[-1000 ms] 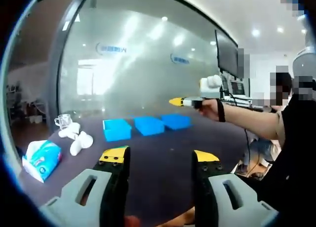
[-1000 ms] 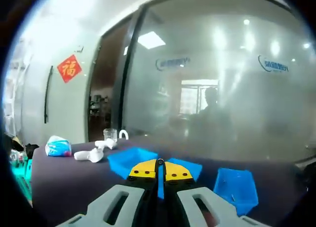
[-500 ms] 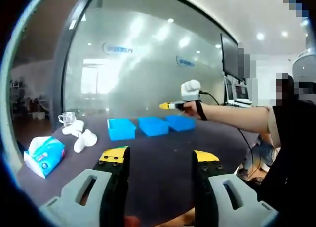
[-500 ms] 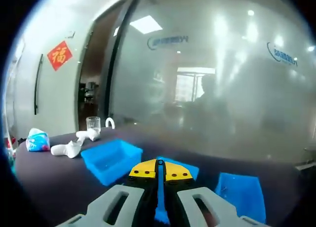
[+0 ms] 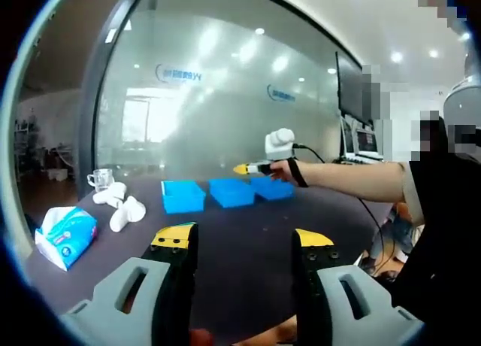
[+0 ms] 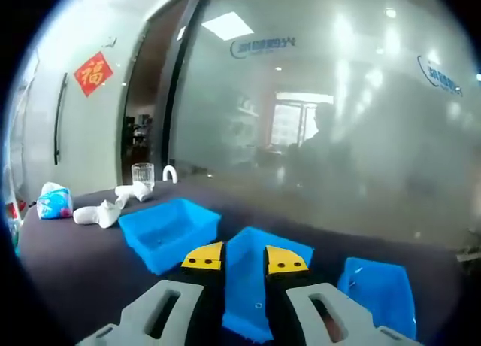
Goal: Sort the screws, nuts, and washers into the corresponding bins
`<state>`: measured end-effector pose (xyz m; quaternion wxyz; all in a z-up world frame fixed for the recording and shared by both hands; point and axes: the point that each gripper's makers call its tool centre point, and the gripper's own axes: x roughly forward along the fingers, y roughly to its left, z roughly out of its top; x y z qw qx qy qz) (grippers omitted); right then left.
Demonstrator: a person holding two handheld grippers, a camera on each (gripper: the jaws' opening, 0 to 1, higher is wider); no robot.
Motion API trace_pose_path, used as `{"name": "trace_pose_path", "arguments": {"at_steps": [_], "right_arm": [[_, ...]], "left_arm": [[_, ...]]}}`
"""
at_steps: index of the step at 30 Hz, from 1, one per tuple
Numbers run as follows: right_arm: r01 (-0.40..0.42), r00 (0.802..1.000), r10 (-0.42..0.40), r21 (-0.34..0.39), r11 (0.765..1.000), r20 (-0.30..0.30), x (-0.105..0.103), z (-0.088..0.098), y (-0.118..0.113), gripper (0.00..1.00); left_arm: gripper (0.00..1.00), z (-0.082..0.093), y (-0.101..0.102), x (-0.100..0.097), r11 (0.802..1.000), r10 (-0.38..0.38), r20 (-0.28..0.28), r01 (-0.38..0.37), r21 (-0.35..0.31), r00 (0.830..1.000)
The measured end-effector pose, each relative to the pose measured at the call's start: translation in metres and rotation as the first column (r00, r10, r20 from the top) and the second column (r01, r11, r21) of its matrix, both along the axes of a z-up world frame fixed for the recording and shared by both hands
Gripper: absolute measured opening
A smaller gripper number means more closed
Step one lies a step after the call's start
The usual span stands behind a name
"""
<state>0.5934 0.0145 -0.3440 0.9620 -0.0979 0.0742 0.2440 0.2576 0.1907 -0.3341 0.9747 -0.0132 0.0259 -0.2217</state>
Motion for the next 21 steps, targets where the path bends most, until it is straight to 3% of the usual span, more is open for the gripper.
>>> {"name": "trace_pose_path", "arguments": {"at_steps": [10,21], "right_arm": [[-0.106,0.994,0.106,-0.029,0.994,-0.001,-0.053,-0.002,0.003,0.3],[-0.186,0.982,0.184,0.046,0.981,0.046,-0.125,0.018,-0.018,0.3]], "left_arm": [[0.47,0.0,-0.003,0.0,1.0,-0.02,-0.002,0.02,-0.002,1.0],[0.47,-0.007,-0.016,-0.001,0.996,-0.084,-0.021,0.084,-0.002,0.996]]}}
